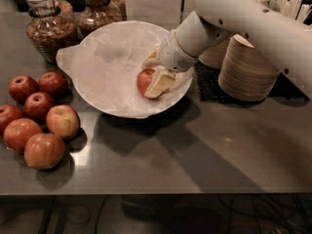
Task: Pick apple from white bowl
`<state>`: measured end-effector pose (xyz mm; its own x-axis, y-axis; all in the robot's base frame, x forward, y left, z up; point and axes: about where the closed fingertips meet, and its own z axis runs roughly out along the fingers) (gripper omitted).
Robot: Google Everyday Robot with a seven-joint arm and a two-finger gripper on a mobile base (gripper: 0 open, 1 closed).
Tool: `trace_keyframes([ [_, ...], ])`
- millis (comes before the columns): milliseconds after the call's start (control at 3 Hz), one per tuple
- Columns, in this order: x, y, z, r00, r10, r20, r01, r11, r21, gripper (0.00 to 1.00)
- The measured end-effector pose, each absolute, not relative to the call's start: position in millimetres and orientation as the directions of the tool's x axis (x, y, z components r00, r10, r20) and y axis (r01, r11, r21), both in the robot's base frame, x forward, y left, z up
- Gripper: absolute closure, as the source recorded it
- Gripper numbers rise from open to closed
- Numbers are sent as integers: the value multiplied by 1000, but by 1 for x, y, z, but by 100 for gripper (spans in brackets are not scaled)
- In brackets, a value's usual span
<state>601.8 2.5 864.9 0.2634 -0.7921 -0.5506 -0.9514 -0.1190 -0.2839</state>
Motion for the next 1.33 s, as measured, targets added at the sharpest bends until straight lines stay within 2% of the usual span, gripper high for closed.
trace_keyframes([
  [333,604,3,881,280,-774,-568,-945,-117,-306,100],
  [1000,611,-3,961,377,-731,-569,-890,-115,-442,100],
  [1333,611,-3,960,377,-731,-569,-890,-115,-442,100],
])
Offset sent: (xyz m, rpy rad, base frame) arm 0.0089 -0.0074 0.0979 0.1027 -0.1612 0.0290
